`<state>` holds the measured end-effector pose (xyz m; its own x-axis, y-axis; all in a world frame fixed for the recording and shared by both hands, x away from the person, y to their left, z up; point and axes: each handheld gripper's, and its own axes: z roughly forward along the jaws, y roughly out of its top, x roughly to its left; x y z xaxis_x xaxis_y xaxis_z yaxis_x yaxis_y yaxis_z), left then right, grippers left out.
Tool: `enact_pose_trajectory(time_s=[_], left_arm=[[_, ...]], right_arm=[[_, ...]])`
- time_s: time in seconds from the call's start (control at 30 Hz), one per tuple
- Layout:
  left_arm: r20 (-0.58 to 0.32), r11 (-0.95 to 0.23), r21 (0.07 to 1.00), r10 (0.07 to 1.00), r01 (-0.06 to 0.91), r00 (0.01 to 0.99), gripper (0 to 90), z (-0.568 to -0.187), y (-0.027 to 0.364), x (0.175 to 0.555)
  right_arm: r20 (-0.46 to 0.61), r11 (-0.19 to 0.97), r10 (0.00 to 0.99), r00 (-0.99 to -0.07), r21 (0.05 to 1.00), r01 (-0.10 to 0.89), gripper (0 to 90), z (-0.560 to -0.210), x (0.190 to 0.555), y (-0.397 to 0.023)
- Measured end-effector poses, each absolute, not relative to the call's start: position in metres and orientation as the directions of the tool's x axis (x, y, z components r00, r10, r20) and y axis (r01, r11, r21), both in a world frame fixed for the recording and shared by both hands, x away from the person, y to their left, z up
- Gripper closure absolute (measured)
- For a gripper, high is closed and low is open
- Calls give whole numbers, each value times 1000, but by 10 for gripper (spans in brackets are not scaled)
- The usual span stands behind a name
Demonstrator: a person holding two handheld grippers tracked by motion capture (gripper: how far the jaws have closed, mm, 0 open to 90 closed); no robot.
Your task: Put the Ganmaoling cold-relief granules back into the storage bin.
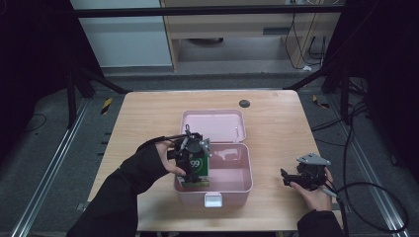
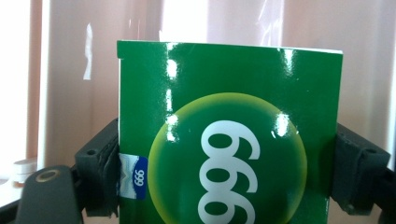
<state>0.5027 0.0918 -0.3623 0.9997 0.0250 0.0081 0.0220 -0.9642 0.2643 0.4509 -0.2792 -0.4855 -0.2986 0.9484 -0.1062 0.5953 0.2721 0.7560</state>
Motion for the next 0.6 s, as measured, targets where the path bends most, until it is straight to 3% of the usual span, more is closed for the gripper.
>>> enact_pose_trajectory(time_s=[0.6], left_arm=[[23,-964,266,19,12,1000,143,-378,93,501]], right_arm=[[-112,282,945,-307,755,592,63,-486,451,-279]])
